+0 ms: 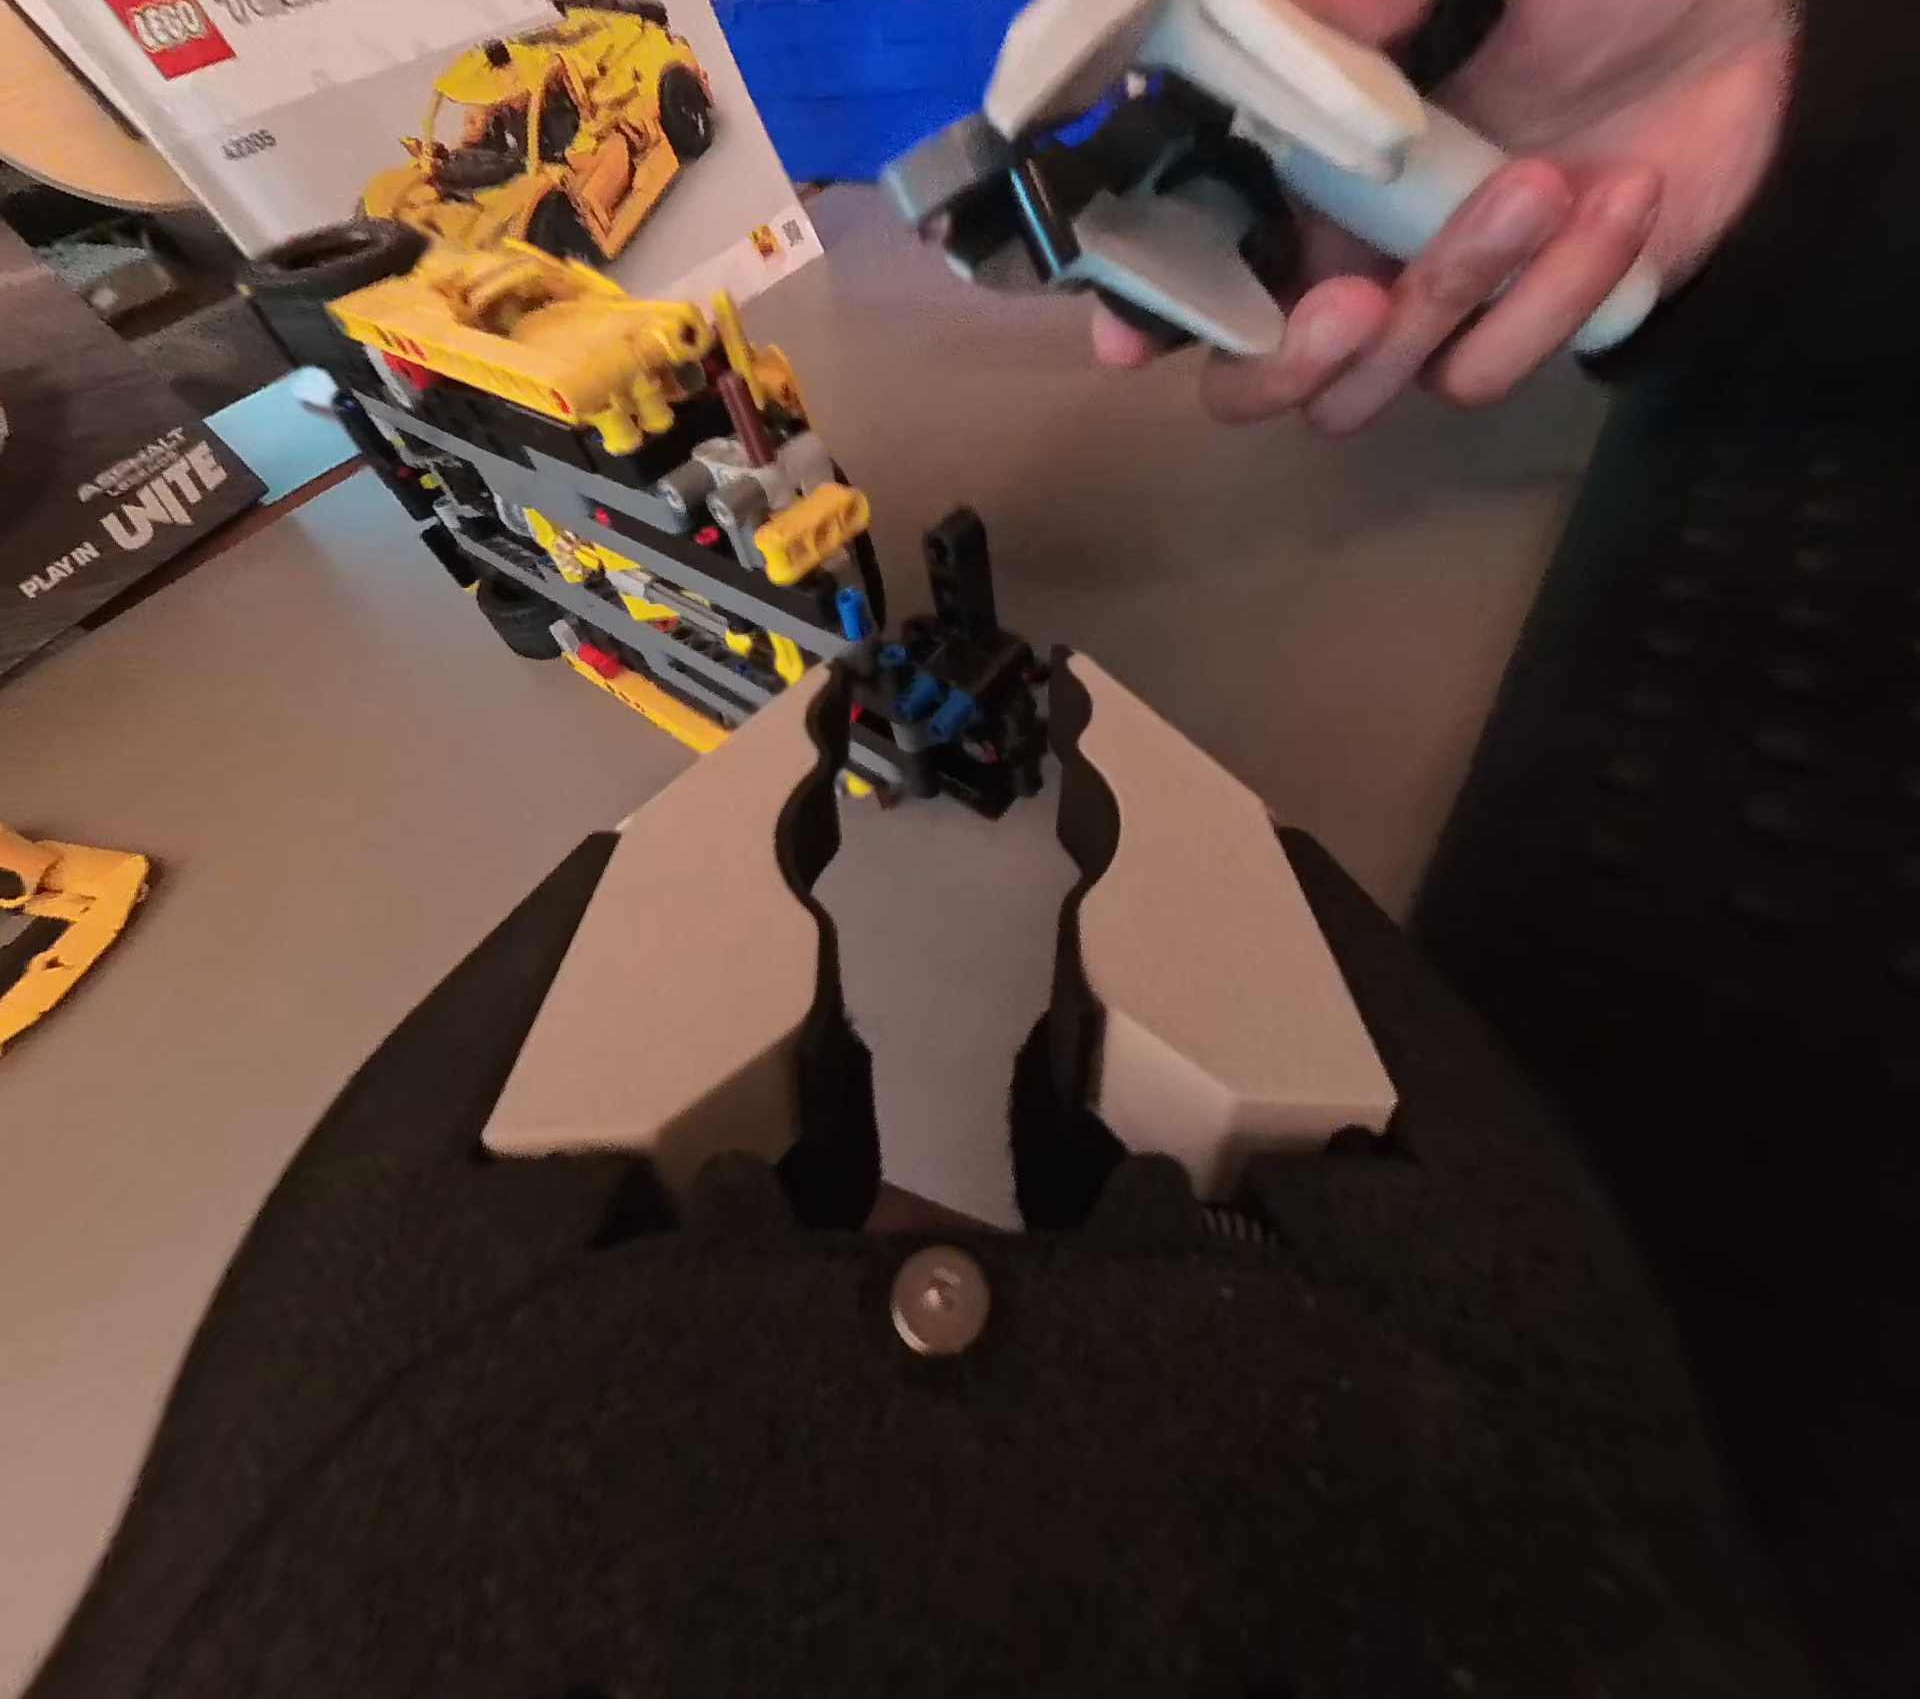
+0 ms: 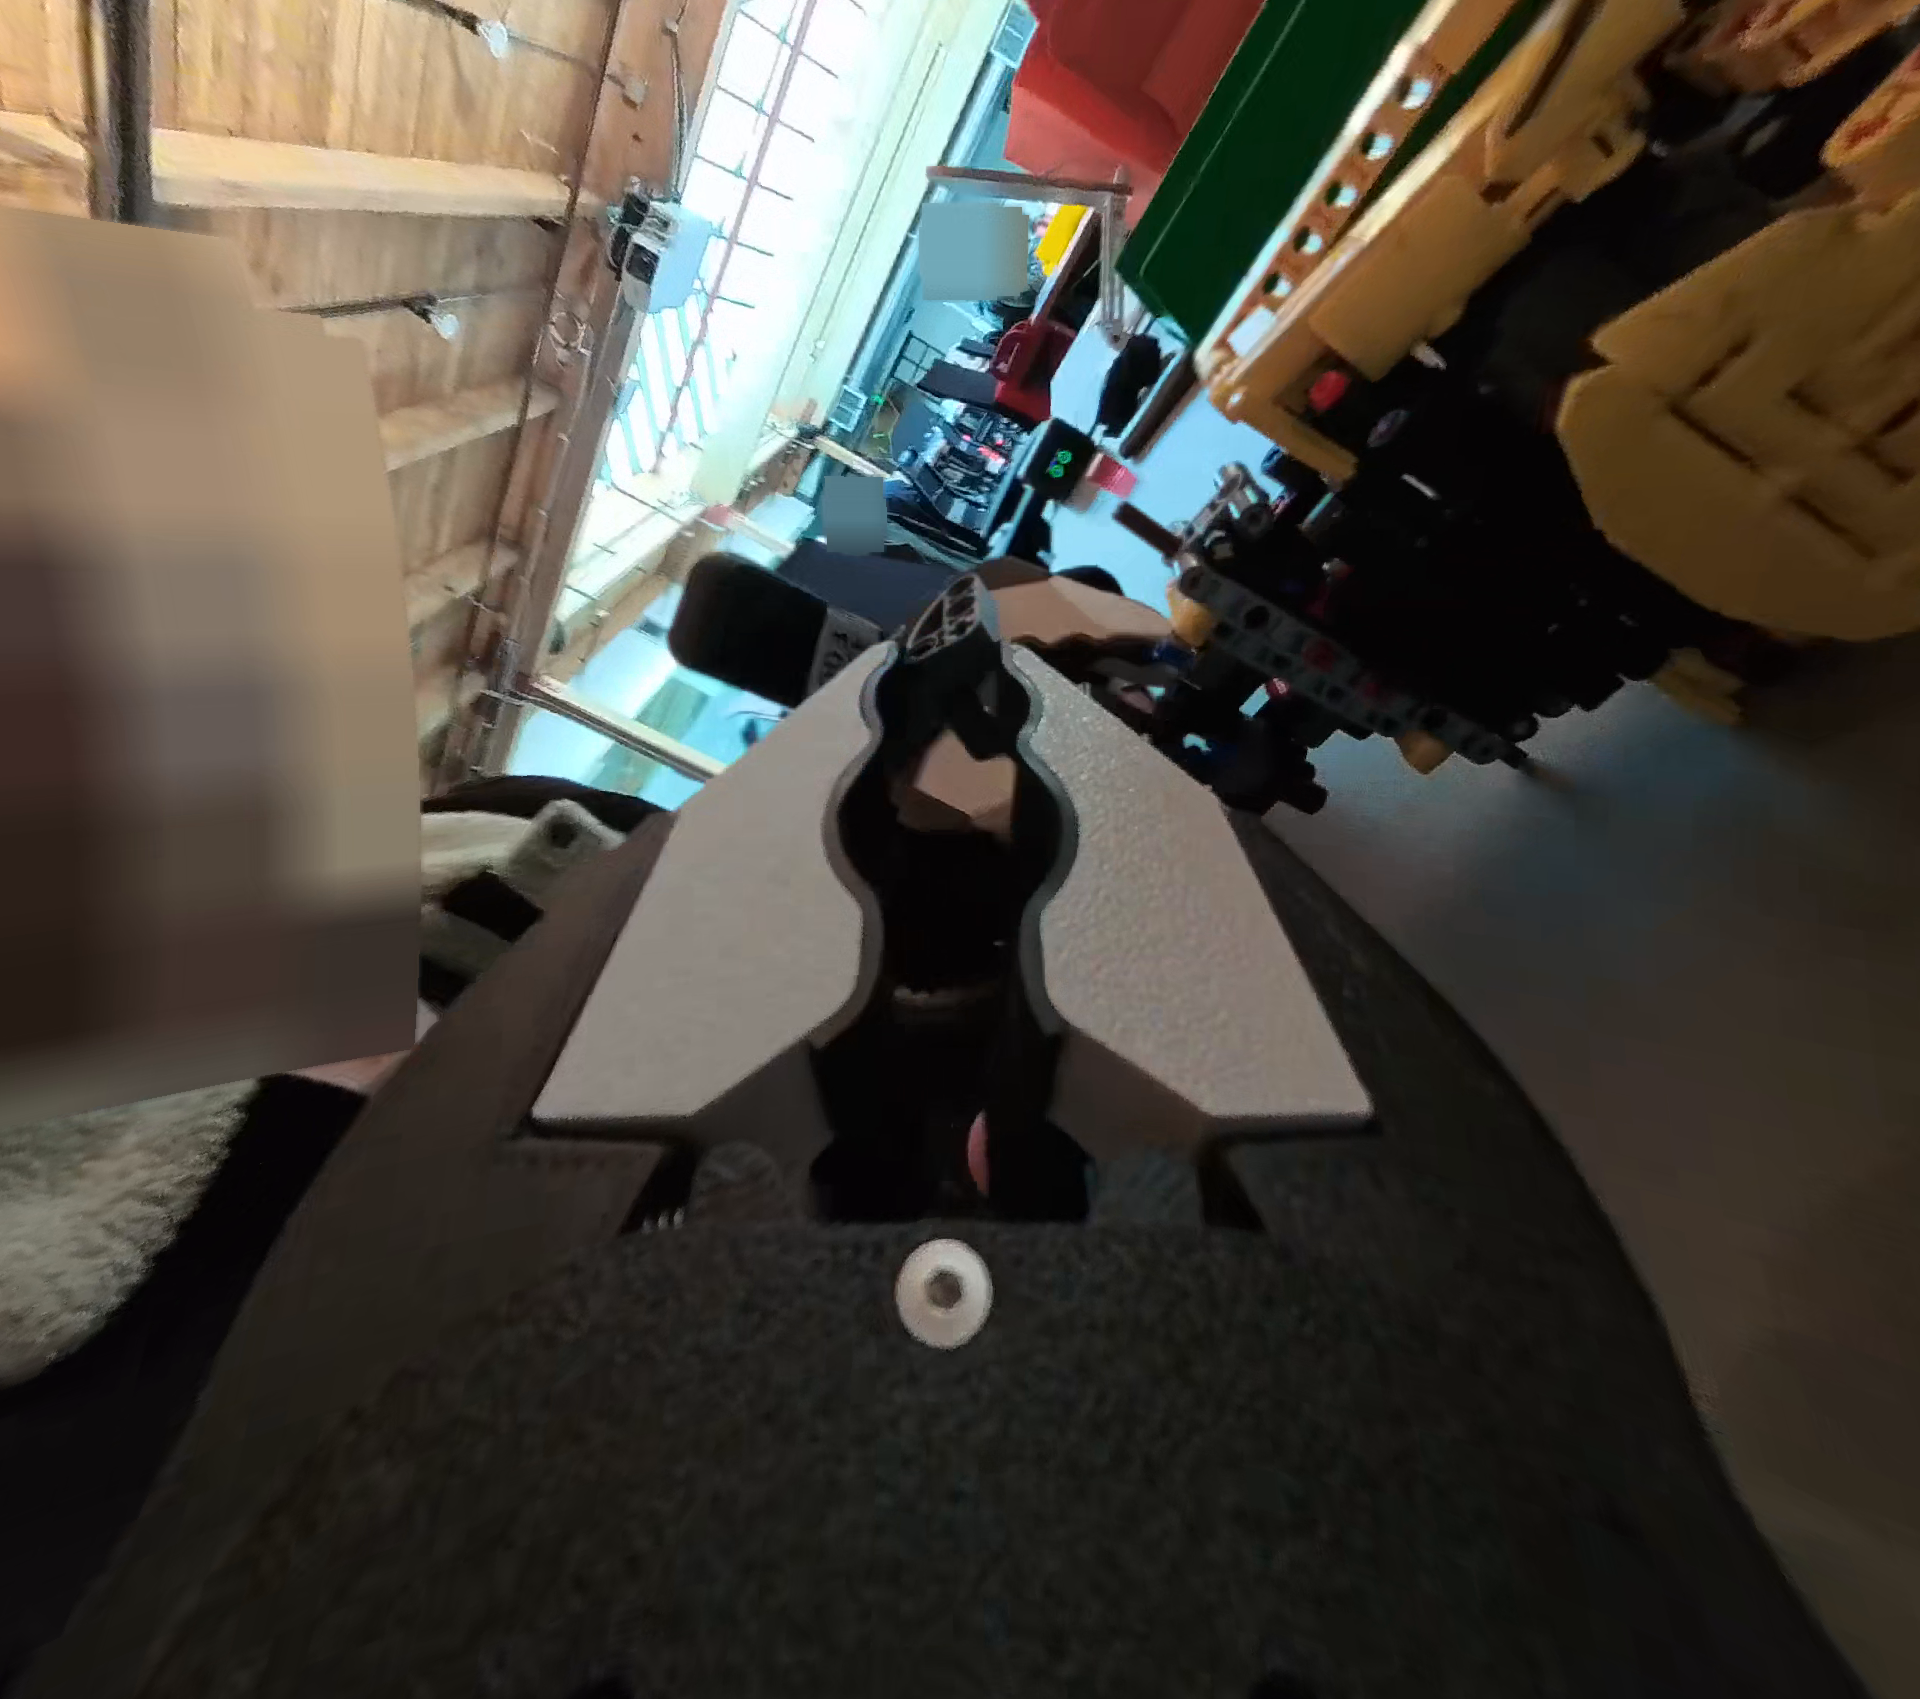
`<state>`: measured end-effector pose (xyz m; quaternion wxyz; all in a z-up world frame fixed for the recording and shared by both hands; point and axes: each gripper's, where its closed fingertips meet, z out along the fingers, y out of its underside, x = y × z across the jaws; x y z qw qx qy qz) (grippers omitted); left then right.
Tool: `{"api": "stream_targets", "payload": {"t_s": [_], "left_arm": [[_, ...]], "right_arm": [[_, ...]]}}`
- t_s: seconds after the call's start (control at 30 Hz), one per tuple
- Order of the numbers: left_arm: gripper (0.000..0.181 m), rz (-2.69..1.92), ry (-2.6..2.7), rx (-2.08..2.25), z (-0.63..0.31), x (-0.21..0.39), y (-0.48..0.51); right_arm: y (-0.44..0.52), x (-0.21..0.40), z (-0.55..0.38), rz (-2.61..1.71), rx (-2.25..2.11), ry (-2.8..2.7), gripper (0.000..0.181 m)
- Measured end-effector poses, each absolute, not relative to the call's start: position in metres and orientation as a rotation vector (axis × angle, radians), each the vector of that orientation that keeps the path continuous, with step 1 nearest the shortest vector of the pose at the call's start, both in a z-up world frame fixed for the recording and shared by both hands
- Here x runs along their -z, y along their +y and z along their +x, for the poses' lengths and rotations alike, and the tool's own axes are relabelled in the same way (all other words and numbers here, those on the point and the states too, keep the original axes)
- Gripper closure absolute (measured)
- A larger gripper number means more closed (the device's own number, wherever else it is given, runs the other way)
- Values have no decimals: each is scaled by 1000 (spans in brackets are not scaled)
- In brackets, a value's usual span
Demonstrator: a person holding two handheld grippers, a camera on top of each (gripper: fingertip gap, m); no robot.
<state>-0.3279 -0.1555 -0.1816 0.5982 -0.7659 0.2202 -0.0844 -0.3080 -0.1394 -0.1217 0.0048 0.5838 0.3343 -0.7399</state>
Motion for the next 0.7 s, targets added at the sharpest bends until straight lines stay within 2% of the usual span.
{"api": "stream_targets", "payload": {"t_s": [0.1,0.2,0.27,0.37,0.5,0.7], "left_arm": [[150,-1623,368,357,-336,147,-163],[155,-1549,243,630,-342,131,-171],[153,-1542,189,763,-344,128,-171],[147,-1525,178,895,-336,123,-176],[139,-1543,235,849,-325,124,-178],[142,-1583,329,744,-315,131,-179]], "right_arm": [[-137,140,-313,2102,2252,1494,166],[-121,156,-312,2438,1862,2517,166],[-128,151,-312,2422,1527,3078,166],[-148,137,-316,2264,1097,3640,166],[-165,130,-322,2015,470,4070,166],[-175,136,-332,1875,54,4214,166]]}}
